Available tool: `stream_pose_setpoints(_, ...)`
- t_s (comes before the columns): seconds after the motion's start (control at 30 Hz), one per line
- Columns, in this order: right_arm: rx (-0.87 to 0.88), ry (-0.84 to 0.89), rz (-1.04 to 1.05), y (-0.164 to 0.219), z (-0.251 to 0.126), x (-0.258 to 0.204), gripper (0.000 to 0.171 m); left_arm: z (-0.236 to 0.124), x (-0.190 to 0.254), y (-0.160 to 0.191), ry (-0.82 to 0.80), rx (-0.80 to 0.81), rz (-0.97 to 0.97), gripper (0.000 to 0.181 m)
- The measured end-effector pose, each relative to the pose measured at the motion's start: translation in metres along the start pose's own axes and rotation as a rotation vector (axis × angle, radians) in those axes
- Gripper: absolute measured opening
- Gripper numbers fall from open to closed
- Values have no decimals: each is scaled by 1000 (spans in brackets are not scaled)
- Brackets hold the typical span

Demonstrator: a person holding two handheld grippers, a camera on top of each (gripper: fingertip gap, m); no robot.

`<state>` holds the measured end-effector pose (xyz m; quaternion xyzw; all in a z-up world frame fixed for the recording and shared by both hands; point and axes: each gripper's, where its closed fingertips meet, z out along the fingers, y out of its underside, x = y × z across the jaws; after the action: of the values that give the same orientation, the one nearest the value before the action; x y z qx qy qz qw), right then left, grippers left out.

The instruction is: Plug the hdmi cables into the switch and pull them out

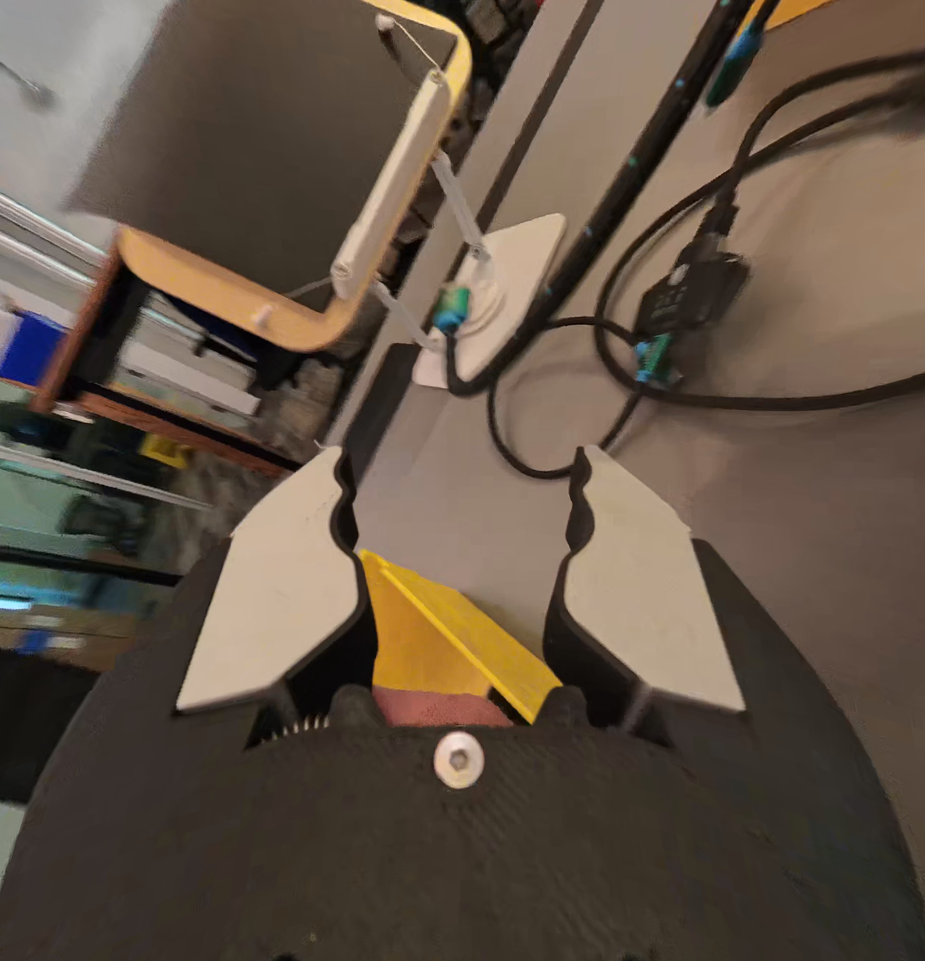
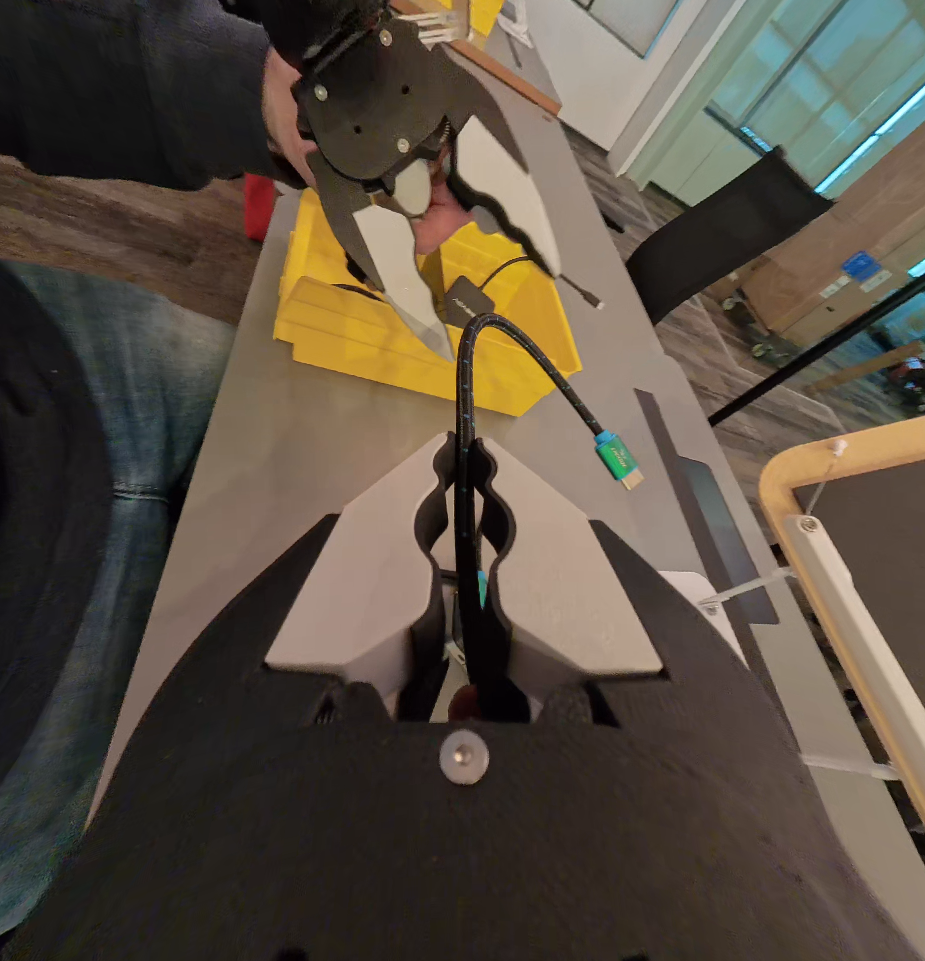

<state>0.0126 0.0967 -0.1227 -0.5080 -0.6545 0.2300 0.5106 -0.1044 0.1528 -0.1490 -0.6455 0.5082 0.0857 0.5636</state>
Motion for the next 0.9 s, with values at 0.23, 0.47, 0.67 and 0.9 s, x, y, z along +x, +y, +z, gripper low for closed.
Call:
stream_pose_setpoints(0.23,95,-177,43,-23,-8,-27,4,4,11,-21,-103,46,253,68)
stream_pose_setpoints(0.47,134,-227,52,-36,-17,-35,4,1,12,-33,-173,92,298,0)
stream_pose_setpoints(0.67,129,-186,28,-38,-13,-33,4,-4,-12,-34,-288,53,213,0)
stream_pose_setpoints(0.9,45,-77,-75,-26,22,-36,5,-23,-49,-49,-308,155,-279,0)
